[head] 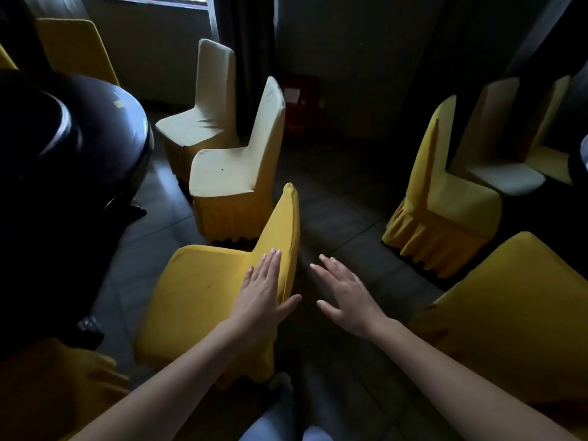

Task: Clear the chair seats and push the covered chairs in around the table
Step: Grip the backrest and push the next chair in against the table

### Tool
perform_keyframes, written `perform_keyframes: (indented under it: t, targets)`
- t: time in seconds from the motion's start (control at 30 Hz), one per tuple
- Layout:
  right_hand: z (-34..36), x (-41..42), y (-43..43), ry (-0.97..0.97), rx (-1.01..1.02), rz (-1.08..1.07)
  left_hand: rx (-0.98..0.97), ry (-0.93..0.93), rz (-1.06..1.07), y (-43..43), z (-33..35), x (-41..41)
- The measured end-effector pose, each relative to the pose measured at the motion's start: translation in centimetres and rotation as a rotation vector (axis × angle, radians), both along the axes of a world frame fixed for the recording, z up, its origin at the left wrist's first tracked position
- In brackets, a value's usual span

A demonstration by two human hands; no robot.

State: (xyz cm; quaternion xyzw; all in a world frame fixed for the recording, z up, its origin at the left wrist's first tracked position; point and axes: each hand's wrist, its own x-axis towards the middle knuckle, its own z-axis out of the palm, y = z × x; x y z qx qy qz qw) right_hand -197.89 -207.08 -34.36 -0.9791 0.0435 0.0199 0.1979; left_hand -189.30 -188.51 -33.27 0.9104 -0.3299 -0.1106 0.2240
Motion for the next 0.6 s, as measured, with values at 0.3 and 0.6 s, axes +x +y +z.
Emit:
perform_keyframes:
  t: [0.3, 0.6]
  targets:
    - [0.5, 10.8, -6.5, 0.069, -0.056, 0.121, -0.015, 0.585, 0.371, -8.8, -4.7, 9.9]
    - [-1.1, 19.7, -10.6, 0.199, -0.261, 0.425, -0.011, 0.878, 0.433, -11.2, -7.1, 13.2]
